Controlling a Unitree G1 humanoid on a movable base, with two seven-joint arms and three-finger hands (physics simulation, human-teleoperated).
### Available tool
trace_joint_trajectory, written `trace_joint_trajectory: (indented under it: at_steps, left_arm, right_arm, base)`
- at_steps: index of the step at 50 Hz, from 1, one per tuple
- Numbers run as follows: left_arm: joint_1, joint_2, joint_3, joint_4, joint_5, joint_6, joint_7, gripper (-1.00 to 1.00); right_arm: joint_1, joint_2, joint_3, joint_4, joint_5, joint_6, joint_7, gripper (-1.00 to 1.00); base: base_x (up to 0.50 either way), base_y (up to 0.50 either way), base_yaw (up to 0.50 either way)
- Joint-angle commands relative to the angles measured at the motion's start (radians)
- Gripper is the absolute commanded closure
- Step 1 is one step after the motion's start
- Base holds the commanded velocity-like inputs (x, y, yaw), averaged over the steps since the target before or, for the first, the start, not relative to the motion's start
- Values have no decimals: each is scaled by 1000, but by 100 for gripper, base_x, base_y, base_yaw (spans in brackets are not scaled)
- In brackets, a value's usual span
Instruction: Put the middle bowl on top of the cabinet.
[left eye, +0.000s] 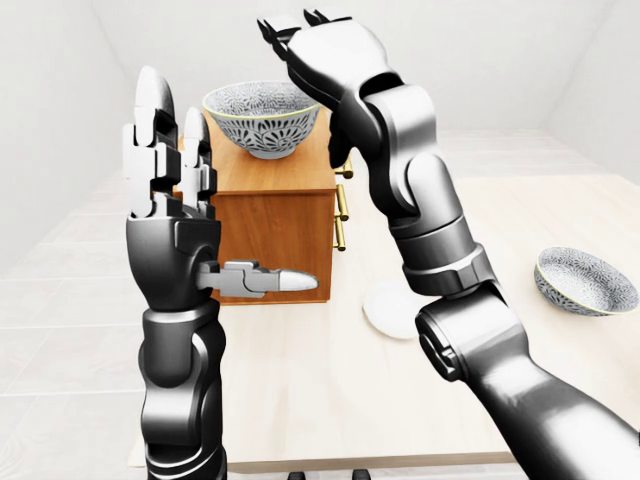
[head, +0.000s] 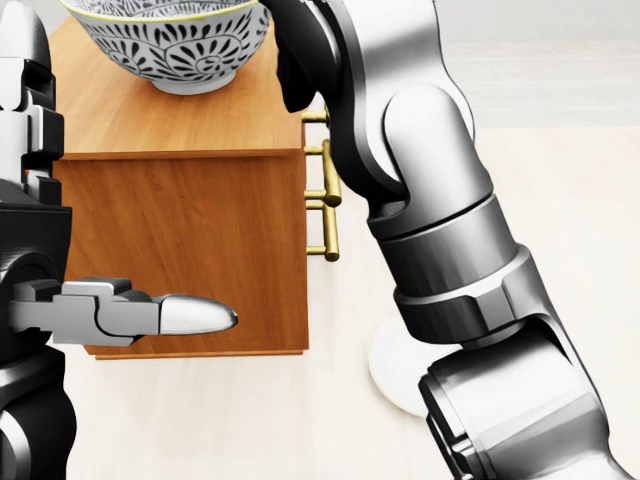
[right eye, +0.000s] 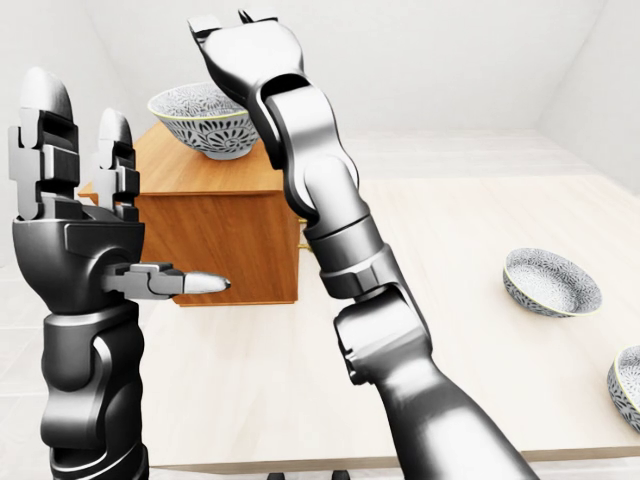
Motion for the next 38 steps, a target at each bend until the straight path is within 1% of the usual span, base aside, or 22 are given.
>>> trace_joint_trajectory:
  at_steps: [1, 3, 5, 9, 16, 17, 26, 27, 33, 38]
  left_arm:
    - [-1, 0, -2, 0, 2, 0, 1, -100]
    - [0, 0, -1, -2, 3, 0, 2, -100]
    - [0, 0, -2, -4, 4, 0, 2, -100]
    - [0, -1, -1, -6, 4, 0, 2, -100]
    - [0, -1, -3, -4, 6, 0, 3, -100]
    - [0, -1, -3, -4, 6, 0, 3, -100]
    - [-2, 0, -5, 4, 7, 0, -1, -100]
    - [-1, 0, -6, 3, 8, 0, -1, -100]
    - [-1, -1, -5, 5, 9, 0, -2, -100]
    - [0, -2, -2, 4, 8, 0, -1, -100]
  right_arm:
    - [111, -43, -25, -246, -62, -10, 146, -87]
    - [155, -43, -19, -304, -75, -18, 161, -88]
    - [186, -52, -29, -334, -89, -17, 174, -91]
    - [220, -63, -35, -370, -100, -36, 193, -92]
    - [283, -72, -49, -463, -116, -45, 194, -94]
    - [296, -78, -52, -488, -120, -46, 194, -100]
    - [388, -95, -72, -630, -131, -45, 194, -100]
    - [412, -92, -60, -652, -133, -52, 194, -100]
    - [414, -99, -78, -668, -137, -54, 194, -100]
    - [455, -112, -84, -724, -134, -64, 194, -100]
  base:
    - [0, 0, 0]
    - [0, 0, 0]
    - [0, 0, 0]
    - [0, 0, 0]
    - [0, 0, 0]
    - [0, 0, 0]
    - [0, 0, 0]
    - [0, 0, 0]
    - [0, 0, 0]
    - [0, 0, 0]
